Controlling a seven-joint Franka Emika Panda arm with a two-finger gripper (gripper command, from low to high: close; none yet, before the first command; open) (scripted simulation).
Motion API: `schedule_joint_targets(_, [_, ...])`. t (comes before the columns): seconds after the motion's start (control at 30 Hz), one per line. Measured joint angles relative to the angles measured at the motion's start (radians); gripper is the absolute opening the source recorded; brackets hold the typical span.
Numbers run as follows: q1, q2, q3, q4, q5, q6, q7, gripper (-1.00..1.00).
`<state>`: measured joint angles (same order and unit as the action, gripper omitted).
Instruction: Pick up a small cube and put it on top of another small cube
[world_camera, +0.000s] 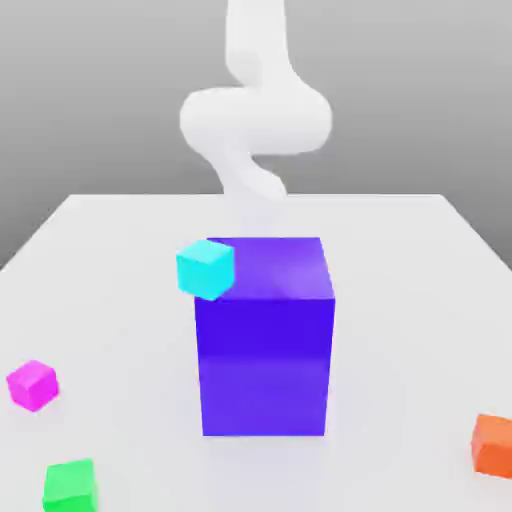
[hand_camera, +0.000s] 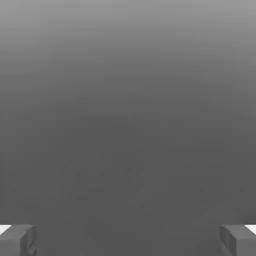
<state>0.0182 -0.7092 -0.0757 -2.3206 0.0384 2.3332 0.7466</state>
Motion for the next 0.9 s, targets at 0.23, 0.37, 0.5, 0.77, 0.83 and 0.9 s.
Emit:
schedule_joint_targets(0.23, [0.032, 0.259, -0.203, -0.059, 0.130, 0.094, -0.167, 0.00])
schedule_joint_targets(0.37, [0.040, 0.405, -0.307, -0.091, 0.209, 0.146, -0.265, 0.00])
schedule_joint_targets(0.5, [0.023, 0.552, -0.385, -0.123, 0.293, 0.196, -0.366, 0.00])
schedule_joint_targets(0.77, [-0.107, 0.823, -0.459, -0.192, 0.382, 0.314, -0.513, 0.00])
schedule_joint_targets(0.83, [-0.131, 0.879, -0.482, -0.213, 0.370, 0.351, -0.526, 0.00])
schedule_joint_targets(0.9, [-0.152, 0.929, -0.518, -0.234, 0.344, 0.390, -0.528, 0.00])
